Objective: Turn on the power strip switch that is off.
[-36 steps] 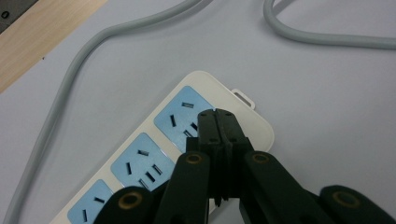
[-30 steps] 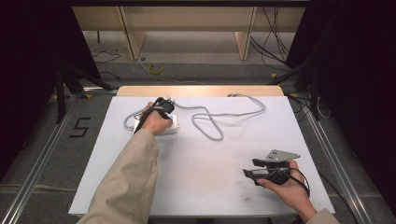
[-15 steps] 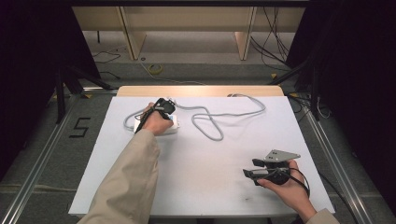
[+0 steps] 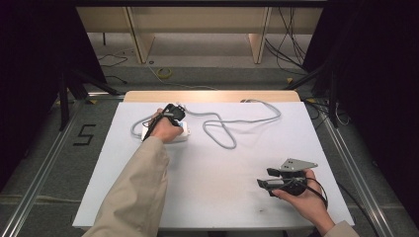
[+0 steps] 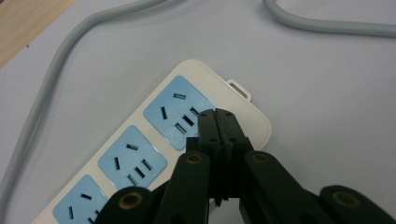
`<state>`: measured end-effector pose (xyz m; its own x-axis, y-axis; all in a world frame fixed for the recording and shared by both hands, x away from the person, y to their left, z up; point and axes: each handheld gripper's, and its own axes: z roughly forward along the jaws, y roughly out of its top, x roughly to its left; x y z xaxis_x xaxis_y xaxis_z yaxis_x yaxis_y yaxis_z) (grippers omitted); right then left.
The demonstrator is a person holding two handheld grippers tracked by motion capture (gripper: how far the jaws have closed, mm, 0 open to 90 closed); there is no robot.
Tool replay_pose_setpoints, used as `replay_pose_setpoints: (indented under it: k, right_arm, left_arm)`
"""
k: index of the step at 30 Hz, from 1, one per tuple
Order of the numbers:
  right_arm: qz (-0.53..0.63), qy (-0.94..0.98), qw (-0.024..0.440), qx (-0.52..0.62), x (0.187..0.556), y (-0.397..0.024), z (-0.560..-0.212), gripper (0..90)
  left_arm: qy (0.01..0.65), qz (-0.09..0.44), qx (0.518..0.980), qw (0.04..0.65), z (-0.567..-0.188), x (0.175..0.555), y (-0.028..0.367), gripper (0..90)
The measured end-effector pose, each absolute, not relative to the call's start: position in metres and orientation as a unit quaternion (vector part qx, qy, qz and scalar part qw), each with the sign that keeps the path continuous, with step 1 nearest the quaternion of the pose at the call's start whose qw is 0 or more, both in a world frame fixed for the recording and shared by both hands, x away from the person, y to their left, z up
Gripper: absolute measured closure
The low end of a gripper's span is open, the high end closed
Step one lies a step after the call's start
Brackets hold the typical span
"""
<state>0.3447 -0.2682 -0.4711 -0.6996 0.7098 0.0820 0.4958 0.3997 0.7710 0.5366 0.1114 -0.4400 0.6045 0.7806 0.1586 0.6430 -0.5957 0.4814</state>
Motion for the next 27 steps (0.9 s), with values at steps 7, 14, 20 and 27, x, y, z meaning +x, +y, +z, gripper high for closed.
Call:
replay_pose_setpoints:
  k: [7,14,20,27]
  right_arm:
    - [0.408,0.826,0.13,0.366,0.3445,-0.268,-0.471,40.6]
    - [0.408,0.827,0.131,0.364,0.3446,-0.2677,-0.4712,40.6]
    - [0.409,0.826,0.131,0.365,0.3447,-0.2676,-0.4713,40.6]
    - [0.408,0.827,0.13,0.364,0.3445,-0.2676,-0.4712,40.6]
  left_arm:
    - [0.408,0.177,0.875,0.19,-0.4402,0.5371,0.1113,89.9]
    - [0.408,0.173,0.877,0.185,-0.4398,0.5379,0.111,89.9]
    - [0.409,0.174,0.877,0.182,-0.4402,0.5378,0.1091,89.9]
    - [0.402,0.179,0.881,0.175,-0.4403,0.5378,0.107,89.9]
